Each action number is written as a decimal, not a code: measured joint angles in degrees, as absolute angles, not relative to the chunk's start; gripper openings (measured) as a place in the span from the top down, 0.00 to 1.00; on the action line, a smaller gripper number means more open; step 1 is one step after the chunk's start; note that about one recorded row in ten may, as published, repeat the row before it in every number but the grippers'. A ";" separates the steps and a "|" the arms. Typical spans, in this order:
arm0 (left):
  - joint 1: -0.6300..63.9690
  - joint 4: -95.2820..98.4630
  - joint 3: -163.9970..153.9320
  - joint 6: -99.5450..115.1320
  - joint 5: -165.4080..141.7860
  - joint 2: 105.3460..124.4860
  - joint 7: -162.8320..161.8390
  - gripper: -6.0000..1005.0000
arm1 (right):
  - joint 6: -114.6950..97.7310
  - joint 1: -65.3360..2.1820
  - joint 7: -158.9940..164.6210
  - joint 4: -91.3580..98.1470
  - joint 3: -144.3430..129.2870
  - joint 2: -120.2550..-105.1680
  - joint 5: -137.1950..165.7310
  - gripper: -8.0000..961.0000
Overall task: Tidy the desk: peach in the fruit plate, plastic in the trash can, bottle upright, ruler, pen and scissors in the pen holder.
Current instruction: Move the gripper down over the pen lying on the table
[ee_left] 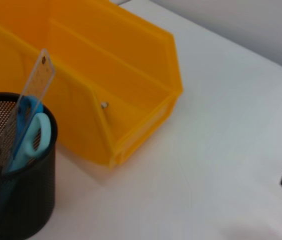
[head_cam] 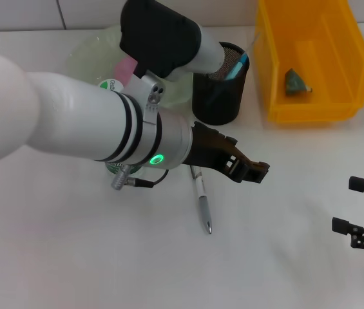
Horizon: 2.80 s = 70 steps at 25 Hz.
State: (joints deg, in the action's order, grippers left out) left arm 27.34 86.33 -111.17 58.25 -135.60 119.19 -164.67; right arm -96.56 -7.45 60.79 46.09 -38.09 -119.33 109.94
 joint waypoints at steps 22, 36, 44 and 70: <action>32.25 76.44 -111.51 56.74 -141.90 119.18 -164.07 0.30 | -94.48 -8.91 60.64 44.36 -38.15 -119.38 111.46 0.12; 34.24 72.16 -110.42 56.66 -142.13 119.18 -164.47 0.30 | -93.74 -10.36 60.64 43.44 -38.14 -119.38 111.73 0.12; 34.66 72.04 -110.54 56.26 -142.07 119.18 -161.28 0.30 | -92.90 -10.62 60.64 43.01 -38.14 -119.40 112.24 0.13; 48.55 80.16 -116.76 76.07 -145.56 119.27 -108.94 0.30 | -95.06 -11.15 67.46 42.16 -37.47 -119.46 111.67 0.13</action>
